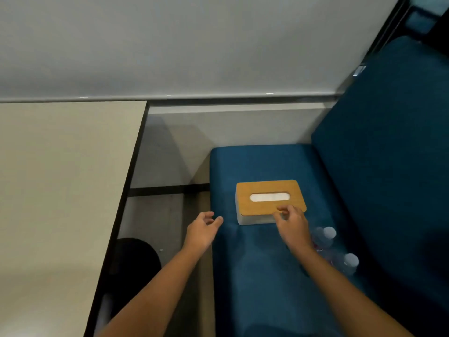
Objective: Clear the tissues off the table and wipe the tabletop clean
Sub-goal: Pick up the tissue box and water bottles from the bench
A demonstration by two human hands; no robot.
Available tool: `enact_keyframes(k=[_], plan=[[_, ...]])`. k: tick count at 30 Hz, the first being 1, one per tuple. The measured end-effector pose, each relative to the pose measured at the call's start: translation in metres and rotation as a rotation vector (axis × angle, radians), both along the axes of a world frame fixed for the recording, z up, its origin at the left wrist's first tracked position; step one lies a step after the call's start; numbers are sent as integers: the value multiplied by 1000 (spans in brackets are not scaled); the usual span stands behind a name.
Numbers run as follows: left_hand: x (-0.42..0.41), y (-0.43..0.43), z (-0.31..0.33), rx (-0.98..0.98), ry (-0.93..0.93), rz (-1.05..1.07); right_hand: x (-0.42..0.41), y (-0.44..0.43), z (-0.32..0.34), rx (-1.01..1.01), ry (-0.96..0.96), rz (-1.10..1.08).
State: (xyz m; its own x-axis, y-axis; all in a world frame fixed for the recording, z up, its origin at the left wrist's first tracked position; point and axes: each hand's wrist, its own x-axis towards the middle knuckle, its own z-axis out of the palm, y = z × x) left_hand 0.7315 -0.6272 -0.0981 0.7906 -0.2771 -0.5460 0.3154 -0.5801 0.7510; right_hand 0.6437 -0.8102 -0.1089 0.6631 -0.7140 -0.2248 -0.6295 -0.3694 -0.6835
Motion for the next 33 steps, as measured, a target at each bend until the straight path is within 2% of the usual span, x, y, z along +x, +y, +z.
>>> enact_keyframes(k=[10,15,19,26,33], plan=[[62,-103,-99,19,118,-41,64,-115,-83,-44,134,-160],[74,-141,-127,-40,163,-66,85,-143,-123,-2,206,-220],[81,-139,-151,-38,191,-29,86,-147,-140,67,239,-276],[78,-138,-150,-115,231,10,96,-138,-131,-17,238,-341],[87,-106,-110,-145,199,97,112,-116,-83,-71,145,-258]])
